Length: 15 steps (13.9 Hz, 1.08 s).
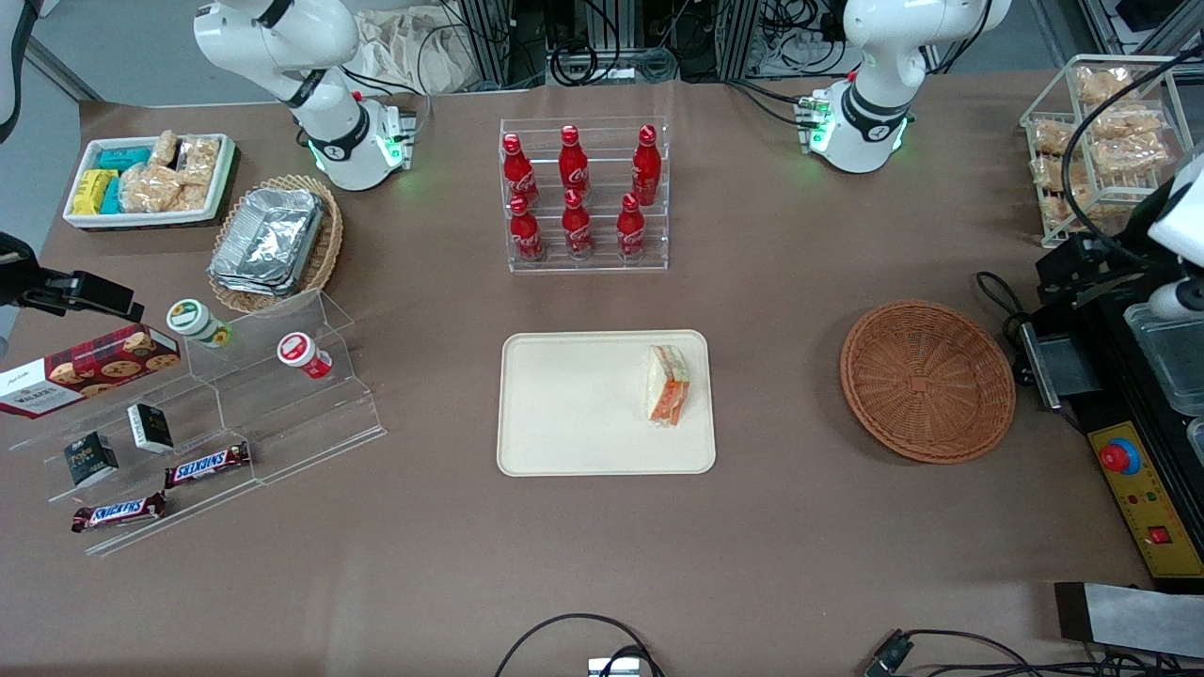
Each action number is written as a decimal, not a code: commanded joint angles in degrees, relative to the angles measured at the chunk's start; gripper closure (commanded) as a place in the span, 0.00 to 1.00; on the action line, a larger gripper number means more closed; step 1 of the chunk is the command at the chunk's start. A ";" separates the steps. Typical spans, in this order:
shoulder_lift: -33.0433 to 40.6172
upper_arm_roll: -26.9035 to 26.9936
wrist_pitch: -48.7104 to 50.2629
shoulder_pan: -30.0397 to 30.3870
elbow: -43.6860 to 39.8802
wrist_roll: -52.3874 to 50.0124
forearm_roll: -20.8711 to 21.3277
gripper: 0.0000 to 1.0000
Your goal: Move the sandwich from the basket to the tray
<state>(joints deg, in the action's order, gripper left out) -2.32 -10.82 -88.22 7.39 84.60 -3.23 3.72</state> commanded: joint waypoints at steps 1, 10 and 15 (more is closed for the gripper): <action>4.16 1.24 -0.99 -1.15 4.43 1.30 -1.44 0.00; 8.12 12.14 -0.20 -7.21 6.01 5.43 -4.16 0.00; 7.68 12.05 -0.02 -8.53 5.92 4.64 -4.16 0.00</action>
